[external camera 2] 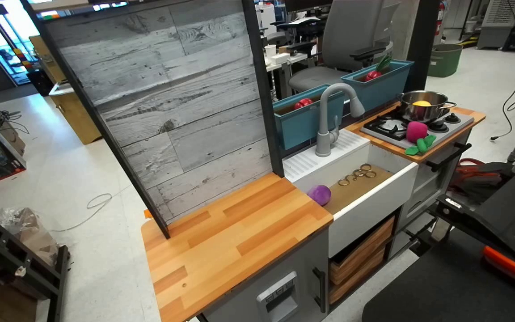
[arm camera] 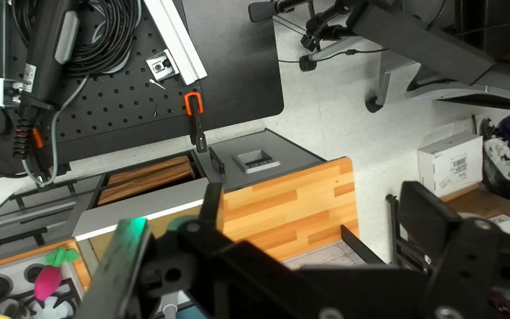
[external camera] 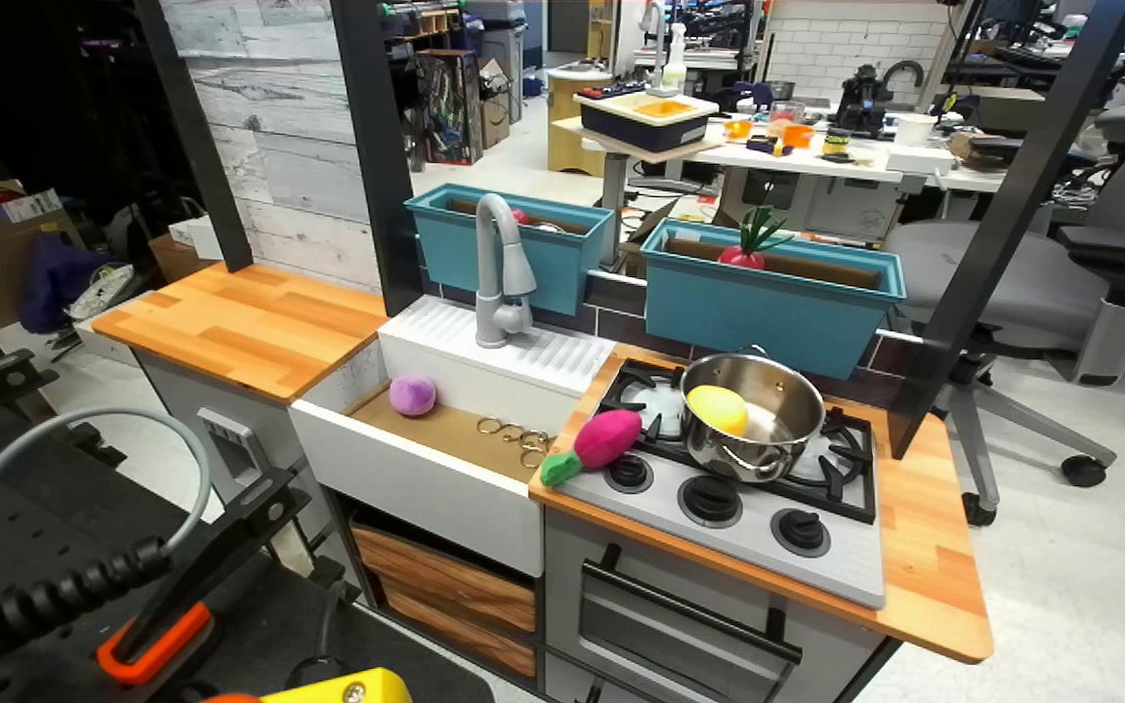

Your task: Push the grey faucet head to the left

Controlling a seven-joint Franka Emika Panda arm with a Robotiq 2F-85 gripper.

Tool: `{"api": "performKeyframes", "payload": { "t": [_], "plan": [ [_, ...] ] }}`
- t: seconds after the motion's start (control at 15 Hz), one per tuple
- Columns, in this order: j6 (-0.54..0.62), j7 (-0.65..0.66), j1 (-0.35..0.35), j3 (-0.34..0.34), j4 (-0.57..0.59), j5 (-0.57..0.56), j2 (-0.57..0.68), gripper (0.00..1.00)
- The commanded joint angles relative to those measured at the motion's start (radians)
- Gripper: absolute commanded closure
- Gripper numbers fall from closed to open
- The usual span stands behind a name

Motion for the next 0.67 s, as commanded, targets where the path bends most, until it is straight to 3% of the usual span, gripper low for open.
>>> {"api": "performKeyframes", "payload": {
  "t": [0.0,0.27,0.6],
  "plan": [
    [-0.010,-0.018,-0.033,0.020,0.004,0.016,-0.001,0.00],
    [0.039,-0.046,-0.055,0.037,0.014,-0.030,0.057,0.00],
    [0.202,-0.130,-0.087,0.033,0.023,-0.146,0.193,0.00]
  ]
}}
